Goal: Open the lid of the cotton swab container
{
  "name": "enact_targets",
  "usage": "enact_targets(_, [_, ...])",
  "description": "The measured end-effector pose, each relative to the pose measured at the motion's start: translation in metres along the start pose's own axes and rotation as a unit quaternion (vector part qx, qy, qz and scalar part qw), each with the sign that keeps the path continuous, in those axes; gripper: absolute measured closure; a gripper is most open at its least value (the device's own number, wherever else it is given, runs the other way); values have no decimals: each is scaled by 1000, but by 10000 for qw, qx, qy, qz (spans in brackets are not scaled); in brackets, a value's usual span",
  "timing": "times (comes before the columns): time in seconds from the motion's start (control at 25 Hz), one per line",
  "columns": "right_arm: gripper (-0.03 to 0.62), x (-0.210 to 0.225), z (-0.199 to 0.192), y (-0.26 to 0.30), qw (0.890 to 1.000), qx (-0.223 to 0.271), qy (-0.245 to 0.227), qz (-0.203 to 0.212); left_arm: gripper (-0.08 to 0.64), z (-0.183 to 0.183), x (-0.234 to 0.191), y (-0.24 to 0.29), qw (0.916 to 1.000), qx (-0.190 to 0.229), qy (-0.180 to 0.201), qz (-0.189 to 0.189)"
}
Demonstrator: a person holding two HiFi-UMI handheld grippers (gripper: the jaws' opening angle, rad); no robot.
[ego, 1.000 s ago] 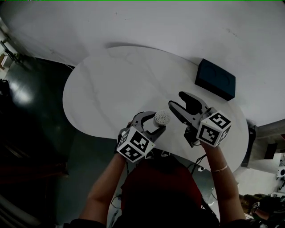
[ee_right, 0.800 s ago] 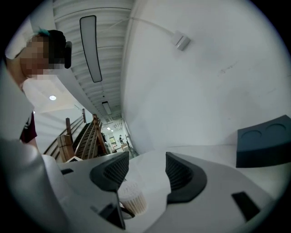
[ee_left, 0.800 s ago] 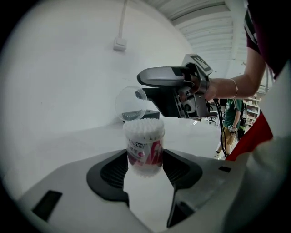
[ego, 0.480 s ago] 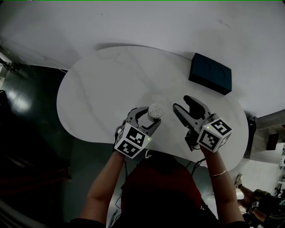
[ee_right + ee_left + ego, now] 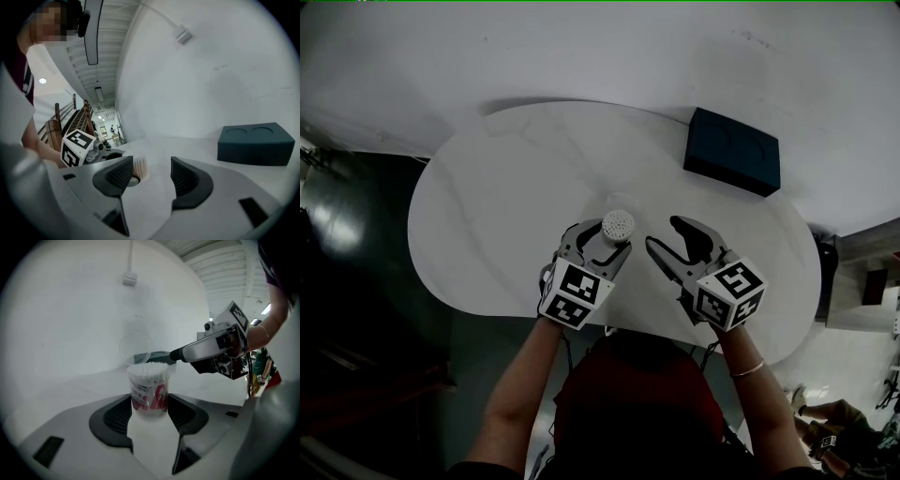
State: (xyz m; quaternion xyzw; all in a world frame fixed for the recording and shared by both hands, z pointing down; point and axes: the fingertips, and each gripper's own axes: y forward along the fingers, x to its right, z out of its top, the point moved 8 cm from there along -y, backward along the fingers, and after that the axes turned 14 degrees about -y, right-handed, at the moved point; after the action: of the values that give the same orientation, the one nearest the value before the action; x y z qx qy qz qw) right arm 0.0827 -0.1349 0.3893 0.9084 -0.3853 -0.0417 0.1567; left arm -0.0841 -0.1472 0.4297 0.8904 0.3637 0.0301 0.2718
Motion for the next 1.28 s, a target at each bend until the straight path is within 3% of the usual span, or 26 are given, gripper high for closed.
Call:
enact_targets(0.84, [327, 25, -28, 25, 9985, -528, 17, 139, 305, 3, -32, 56, 9988, -242, -257, 348])
enact_targets(1.28, [327, 28, -32, 28, 9981, -582, 89, 191, 304, 0, -35, 65, 9984, -398, -187, 347])
